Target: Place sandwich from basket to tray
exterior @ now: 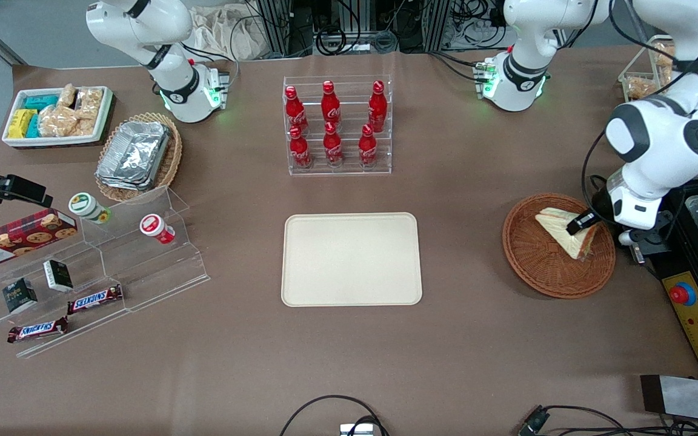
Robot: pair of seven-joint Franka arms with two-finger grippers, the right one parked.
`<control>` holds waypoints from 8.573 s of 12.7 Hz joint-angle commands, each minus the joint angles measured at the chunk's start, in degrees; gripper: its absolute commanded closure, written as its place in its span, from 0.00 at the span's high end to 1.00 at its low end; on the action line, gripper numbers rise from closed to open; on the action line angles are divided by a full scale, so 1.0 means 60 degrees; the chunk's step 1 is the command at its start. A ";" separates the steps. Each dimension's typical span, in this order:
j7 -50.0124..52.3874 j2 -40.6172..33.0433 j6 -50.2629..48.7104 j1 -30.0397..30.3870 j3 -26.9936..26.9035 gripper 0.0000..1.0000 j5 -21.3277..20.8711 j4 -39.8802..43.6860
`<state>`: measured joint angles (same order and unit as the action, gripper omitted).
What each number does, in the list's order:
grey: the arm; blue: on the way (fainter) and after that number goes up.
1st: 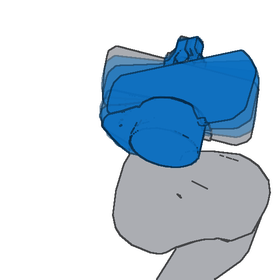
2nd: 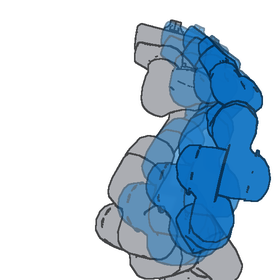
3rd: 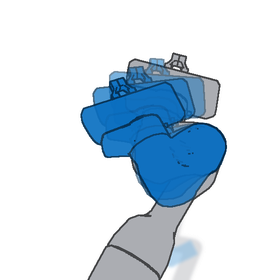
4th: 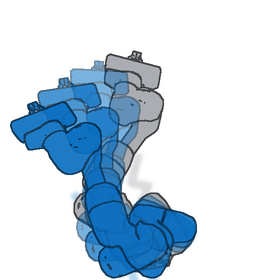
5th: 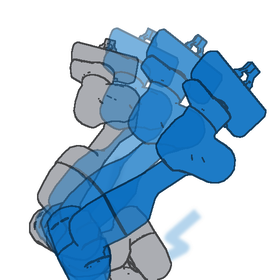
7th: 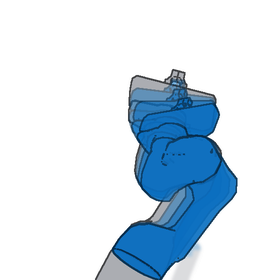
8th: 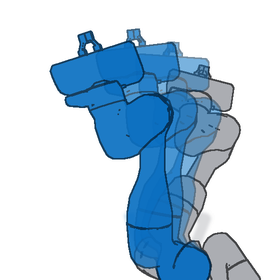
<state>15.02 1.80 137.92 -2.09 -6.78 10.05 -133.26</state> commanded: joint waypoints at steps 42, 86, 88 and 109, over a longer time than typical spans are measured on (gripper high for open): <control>0.4484 0.5764 -0.1277 -0.2170 0.5670 0.26 -0.4854 0.5628; 0.4954 0.4271 -0.5420 0.0435 0.5421 1.00 -0.3872 0.9129; 0.4880 0.4197 -0.5860 0.0743 0.5421 1.00 -0.3828 0.9377; -0.2487 0.0435 -0.9024 -0.0149 0.1217 1.00 -0.2173 0.8426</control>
<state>2.46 7.98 85.64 -1.49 2.41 -3.85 -80.24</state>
